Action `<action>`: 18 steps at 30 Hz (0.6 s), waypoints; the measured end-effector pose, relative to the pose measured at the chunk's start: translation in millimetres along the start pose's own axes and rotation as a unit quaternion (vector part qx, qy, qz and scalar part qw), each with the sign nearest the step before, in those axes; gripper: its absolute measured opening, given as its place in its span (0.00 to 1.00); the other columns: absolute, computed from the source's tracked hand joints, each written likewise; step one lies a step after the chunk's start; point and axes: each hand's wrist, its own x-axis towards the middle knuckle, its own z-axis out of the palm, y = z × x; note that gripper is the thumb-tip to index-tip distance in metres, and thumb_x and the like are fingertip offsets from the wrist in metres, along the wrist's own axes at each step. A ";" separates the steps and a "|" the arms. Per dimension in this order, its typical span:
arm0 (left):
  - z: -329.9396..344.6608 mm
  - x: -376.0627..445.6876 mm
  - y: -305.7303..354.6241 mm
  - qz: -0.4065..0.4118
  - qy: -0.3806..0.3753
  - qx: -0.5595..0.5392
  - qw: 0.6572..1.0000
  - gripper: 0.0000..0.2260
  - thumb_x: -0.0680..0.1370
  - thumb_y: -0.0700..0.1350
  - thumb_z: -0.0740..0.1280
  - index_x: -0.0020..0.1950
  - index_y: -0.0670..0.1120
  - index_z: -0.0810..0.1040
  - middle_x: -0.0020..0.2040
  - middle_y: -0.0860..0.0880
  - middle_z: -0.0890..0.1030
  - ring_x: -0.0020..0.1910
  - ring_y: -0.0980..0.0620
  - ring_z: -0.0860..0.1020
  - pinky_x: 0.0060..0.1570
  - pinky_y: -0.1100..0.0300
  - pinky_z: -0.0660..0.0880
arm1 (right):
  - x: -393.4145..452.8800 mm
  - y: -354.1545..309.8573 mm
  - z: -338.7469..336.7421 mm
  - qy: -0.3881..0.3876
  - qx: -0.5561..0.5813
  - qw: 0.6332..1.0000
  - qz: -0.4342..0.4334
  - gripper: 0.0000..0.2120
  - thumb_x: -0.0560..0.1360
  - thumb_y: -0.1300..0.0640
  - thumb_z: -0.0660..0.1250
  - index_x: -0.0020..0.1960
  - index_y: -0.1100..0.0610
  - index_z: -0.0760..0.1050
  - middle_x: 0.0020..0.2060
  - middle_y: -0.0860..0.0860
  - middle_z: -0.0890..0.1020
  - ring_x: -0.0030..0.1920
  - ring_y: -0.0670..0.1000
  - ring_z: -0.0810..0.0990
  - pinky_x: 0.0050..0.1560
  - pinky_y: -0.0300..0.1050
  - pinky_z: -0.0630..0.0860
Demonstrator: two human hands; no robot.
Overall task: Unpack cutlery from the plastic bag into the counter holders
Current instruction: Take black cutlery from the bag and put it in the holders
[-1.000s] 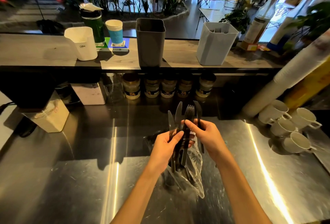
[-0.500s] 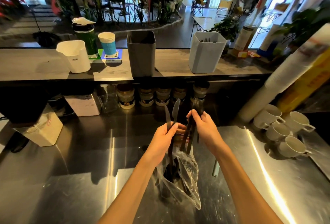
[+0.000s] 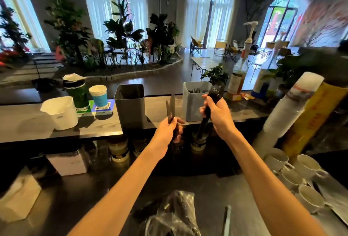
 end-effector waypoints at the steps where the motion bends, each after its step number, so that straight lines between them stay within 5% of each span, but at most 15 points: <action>1: 2.4 10.8 10.0 0.001 0.001 0.004 1.000 0.13 0.87 0.43 0.53 0.53 0.40 0.76 0.32 0.48 0.72 0.27 0.54 0.68 0.28 0.62 0.65 | 13.2 -9.4 -0.8 0.000 -0.001 1.000 -0.010 0.09 0.86 0.58 0.56 0.55 0.59 0.74 0.33 0.48 0.70 0.29 0.45 0.70 0.34 0.40 0.70; 7: 13.0 61.4 52.0 0.013 -0.005 -0.024 1.000 0.15 0.86 0.40 0.52 0.46 0.42 0.75 0.27 0.52 0.66 0.22 0.56 0.61 0.22 0.64 0.57 | 82.4 -60.4 -7.0 0.020 0.053 0.998 -0.033 0.20 0.79 0.42 0.68 0.34 0.50 0.68 0.26 0.47 0.65 0.27 0.46 0.62 0.33 0.41 0.62; 14: 15.6 92.8 68.5 0.026 -0.045 -0.080 0.995 0.14 0.86 0.46 0.56 0.42 0.43 0.70 0.24 0.53 0.63 0.19 0.58 0.60 0.18 0.66 0.58 | 152.0 -58.8 2.9 0.048 0.063 0.995 -0.068 0.22 0.81 0.45 0.65 0.32 0.50 0.64 0.22 0.43 0.65 0.24 0.43 0.61 0.28 0.37 0.60; 18: 13.6 102.1 67.0 0.031 -0.047 -0.064 0.996 0.14 0.86 0.46 0.56 0.43 0.43 0.71 0.27 0.51 0.62 0.21 0.57 0.59 0.20 0.65 0.58 | 182.4 -26.7 -3.9 0.012 -0.029 0.998 -0.047 0.18 0.79 0.44 0.69 0.38 0.55 0.74 0.28 0.46 0.76 0.30 0.45 0.73 0.42 0.42 0.74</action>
